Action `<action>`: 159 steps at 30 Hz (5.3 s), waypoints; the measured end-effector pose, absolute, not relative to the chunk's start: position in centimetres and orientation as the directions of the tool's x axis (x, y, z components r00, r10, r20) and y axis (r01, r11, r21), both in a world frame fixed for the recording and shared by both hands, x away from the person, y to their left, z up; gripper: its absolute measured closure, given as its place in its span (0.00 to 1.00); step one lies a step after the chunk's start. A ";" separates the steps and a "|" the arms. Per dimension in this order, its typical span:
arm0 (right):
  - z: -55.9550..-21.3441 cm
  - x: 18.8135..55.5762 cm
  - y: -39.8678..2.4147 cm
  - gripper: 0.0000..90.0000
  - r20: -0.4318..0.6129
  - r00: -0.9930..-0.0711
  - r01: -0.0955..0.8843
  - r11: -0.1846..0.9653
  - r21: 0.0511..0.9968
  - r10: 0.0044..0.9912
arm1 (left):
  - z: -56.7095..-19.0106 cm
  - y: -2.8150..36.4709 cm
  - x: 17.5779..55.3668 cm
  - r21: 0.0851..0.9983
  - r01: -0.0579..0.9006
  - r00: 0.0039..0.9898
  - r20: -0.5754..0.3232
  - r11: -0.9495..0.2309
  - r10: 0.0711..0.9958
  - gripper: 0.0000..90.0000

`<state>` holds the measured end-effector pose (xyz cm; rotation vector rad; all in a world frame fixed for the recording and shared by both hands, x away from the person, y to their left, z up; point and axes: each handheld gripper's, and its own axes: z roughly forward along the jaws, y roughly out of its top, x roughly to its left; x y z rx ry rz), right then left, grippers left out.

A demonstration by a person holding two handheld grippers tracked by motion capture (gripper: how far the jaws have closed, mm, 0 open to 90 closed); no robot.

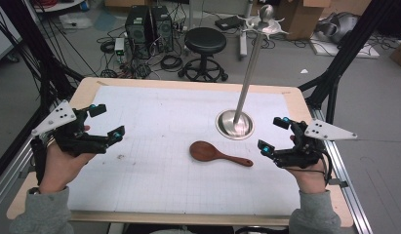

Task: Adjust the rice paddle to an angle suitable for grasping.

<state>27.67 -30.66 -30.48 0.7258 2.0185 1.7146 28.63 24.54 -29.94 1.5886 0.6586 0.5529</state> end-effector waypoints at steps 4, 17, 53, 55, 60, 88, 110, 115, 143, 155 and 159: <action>-30.5 27.8 -30.6 0.06 0.038 -0.789 0.134 0.112 0.985 0.614 | -30.0 24.5 28.6 0.993 0.099 0.720 -0.023 -0.070 0.693 0.04; -31.4 28.4 -30.1 0.29 0.040 -0.803 0.133 0.113 0.985 0.595 | -30.6 24.6 28.8 0.989 0.125 0.714 -0.038 -0.073 0.699 0.04; -36.2 33.1 -22.8 0.99 0.058 -0.805 0.238 0.232 0.943 0.590 | -31.4 26.0 27.7 0.984 0.154 0.696 -0.042 -0.092 0.717 0.04; -36.7 33.5 -22.5 0.99 0.079 -0.802 0.258 0.224 0.940 0.592 | -31.4 26.0 27.7 0.984 0.154 0.696 -0.043 -0.090 0.717 0.04; -37.4 34.5 -21.9 0.99 0.110 -0.787 0.299 0.219 0.929 0.607 | -31.5 25.8 27.8 0.983 0.161 0.695 -0.048 -0.090 0.718 0.04; -42.8 39.7 -14.5 0.99 0.224 -0.727 0.515 0.299 0.804 0.650 | -31.8 26.4 27.9 0.980 0.179 0.697 -0.063 -0.089 0.714 0.04; -43.9 41.1 -12.7 0.99 0.184 -0.692 0.569 0.370 0.734 0.698 | -32.0 26.7 28.0 0.979 0.187 0.696 -0.071 -0.084 0.715 0.04; -43.8 41.3 -12.6 1.00 0.183 -0.688 0.577 0.376 0.726 0.702 | -32.2 26.4 28.1 0.977 0.194 0.698 -0.073 -0.089 0.713 0.04; -43.2 40.3 -11.1 1.00 0.137 -0.740 0.580 0.522 0.625 0.658 | -31.8 26.5 28.2 0.979 0.183 0.699 -0.064 -0.092 0.713 0.04; -43.2 37.9 -11.7 1.00 0.149 -0.741 0.588 0.526 0.614 0.654 | -31.6 26.8 28.0 0.980 0.176 0.701 -0.055 -0.098 0.711 0.04; -43.2 37.1 -11.8 1.00 0.119 -0.762 0.556 0.549 0.624 0.636 | -31.6 26.8 28.0 0.980 0.175 0.700 -0.053 -0.099 0.712 0.04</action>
